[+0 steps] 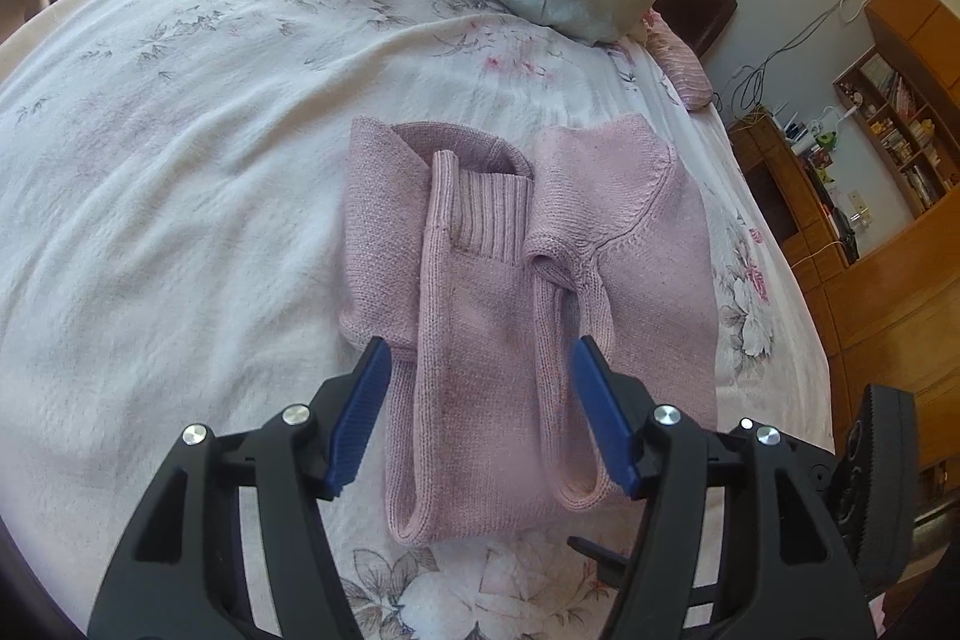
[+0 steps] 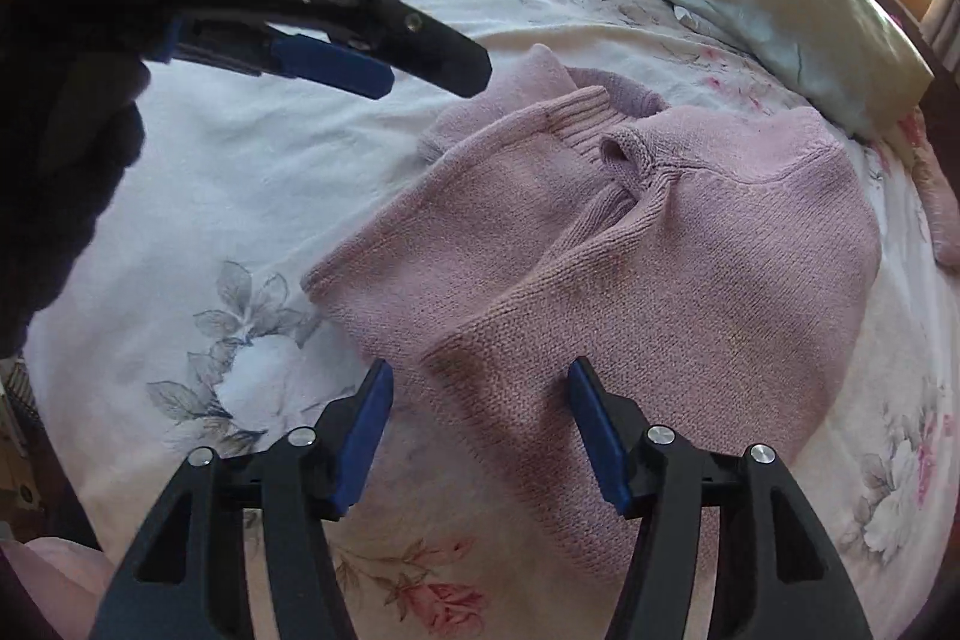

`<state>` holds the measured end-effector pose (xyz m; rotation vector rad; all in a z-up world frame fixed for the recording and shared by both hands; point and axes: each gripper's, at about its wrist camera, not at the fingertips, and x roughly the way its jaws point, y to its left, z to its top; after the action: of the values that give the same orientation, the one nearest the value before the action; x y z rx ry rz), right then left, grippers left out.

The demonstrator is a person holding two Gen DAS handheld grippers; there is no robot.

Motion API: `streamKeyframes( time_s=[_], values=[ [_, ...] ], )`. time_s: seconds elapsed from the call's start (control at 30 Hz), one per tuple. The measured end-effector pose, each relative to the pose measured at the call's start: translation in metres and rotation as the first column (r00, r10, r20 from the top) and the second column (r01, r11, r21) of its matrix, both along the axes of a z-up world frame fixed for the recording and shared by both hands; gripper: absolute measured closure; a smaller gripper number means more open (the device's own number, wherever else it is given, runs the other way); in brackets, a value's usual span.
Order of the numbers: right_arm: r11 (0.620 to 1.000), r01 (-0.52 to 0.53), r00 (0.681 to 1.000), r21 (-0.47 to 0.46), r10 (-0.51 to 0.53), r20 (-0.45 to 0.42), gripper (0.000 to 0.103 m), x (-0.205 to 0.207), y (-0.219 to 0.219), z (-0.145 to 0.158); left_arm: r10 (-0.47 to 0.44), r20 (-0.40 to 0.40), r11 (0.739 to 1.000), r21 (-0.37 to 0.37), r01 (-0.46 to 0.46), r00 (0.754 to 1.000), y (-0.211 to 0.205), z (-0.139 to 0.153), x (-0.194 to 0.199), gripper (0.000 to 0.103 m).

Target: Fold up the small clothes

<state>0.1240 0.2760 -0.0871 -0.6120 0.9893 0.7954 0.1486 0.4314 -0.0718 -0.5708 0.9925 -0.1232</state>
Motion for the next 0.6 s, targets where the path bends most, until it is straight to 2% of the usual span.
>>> streamKeyframes(
  time_s=[0.07, 0.13, 0.2, 0.3, 0.4, 0.53, 0.6],
  values=[
    [1.0, 0.011, 1.0, 0.002, -0.011, 0.003, 0.052, 0.006, 0.0, -0.005, -0.008, -0.016, 1.0, -0.027, 0.008, 1.0, -0.001, -0.004, 0.004, 0.04],
    [0.999, 0.02, 1.0, 0.027, -0.02, -0.013, 0.078, 0.011, -0.006, -0.005, -0.019, -0.025, 0.997, -0.071, 0.017, 0.999, -0.002, -0.009, 0.008, 0.04],
    [0.997, 0.031, 0.999, 0.068, -0.03, -0.028, 0.087, 0.016, -0.014, 0.002, -0.031, -0.034, 0.991, -0.129, 0.027, 0.999, -0.005, -0.016, 0.014, 0.04],
    [0.978, 0.053, 0.994, 0.202, -0.033, -0.103, 0.09, 0.022, -0.035, 0.021, -0.046, -0.052, 0.977, -0.211, 0.034, 0.998, -0.011, -0.028, 0.025, 0.039],
    [0.948, 0.078, 0.988, 0.31, -0.031, -0.154, 0.09, 0.028, -0.057, 0.045, -0.049, -0.06, 0.942, -0.335, 0.026, 0.997, -0.019, -0.042, 0.042, 0.038],
    [0.921, 0.093, 0.983, 0.379, -0.024, -0.182, 0.09, 0.031, -0.076, 0.064, -0.045, -0.057, 0.896, -0.444, 0.015, 0.997, -0.034, -0.052, 0.065, 0.038],
    [0.913, 0.094, 0.983, 0.397, -0.021, -0.184, 0.09, 0.032, -0.082, 0.068, -0.046, -0.053, 0.88, -0.475, 0.015, 0.998, -0.042, -0.054, 0.076, 0.038]
  ],
)
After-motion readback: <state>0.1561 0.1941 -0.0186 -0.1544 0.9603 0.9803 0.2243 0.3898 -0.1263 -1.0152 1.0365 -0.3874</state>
